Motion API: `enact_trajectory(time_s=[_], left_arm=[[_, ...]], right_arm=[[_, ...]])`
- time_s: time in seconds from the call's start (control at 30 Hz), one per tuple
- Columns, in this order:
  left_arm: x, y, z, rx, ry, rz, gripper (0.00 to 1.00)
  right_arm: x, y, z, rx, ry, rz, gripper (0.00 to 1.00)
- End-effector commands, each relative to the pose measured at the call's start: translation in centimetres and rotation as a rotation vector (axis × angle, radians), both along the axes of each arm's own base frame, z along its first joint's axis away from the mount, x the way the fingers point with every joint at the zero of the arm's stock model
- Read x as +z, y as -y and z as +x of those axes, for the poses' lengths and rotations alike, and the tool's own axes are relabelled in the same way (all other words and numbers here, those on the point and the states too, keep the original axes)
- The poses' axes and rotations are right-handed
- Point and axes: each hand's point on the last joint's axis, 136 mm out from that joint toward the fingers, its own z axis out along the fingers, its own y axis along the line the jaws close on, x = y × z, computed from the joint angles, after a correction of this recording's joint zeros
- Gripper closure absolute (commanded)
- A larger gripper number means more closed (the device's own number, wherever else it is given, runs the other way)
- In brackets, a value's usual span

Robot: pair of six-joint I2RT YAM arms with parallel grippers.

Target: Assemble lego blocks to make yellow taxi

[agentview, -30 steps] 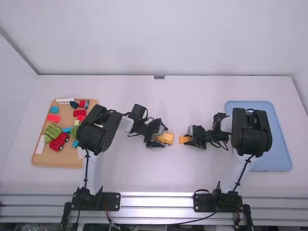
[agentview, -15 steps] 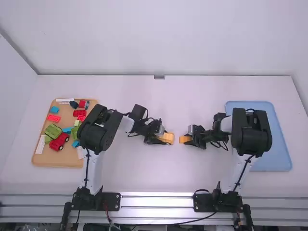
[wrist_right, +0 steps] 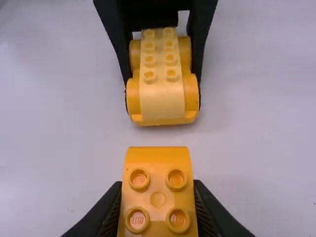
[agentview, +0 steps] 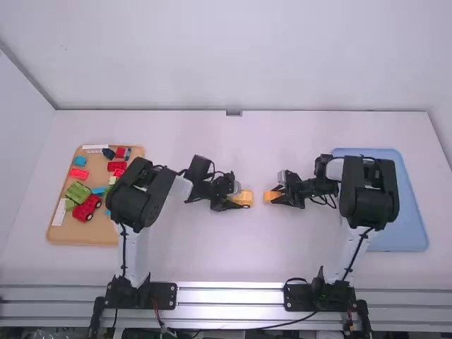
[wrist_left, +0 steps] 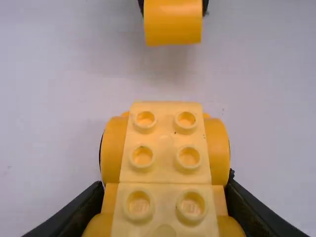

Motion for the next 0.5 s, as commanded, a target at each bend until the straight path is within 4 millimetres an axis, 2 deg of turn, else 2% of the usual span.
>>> enact_trajectory(time_s=[0.0, 0.03, 0.1, 0.23, 0.37, 0.47], left_arm=[[-3.2, -2.6, -2.2, 0.112, -0.075, 0.118, 0.54], [-3.1, -2.7, -2.6, 0.112, -0.053, 0.109, 0.49], [-2.9, -2.8, -3.0, 0.123, -0.032, 0.091, 0.45], [-2.4, -2.9, -3.6, 0.135, -0.019, 0.038, 0.46], [-2.5, -2.8, -3.7, 0.119, 0.013, 0.045, 0.43], [-2.5, -2.9, -3.5, 0.106, 0.027, 0.052, 0.33]], right_arm=[[1.0, -0.9, 0.4, 0.043, 0.049, 0.049, 0.70], [1.2, -1.1, 0.4, 0.048, 0.043, 0.049, 0.70], [1.5, -1.4, 0.6, 0.054, 0.033, 0.045, 0.71], [2.1, -2.6, 0.4, 0.108, 0.053, 0.049, 0.76], [2.8, -3.7, 0.2, 0.153, 0.057, 0.055, 0.73], [3.2, -4.2, 0.4, 0.156, 0.038, 0.051, 0.73]])
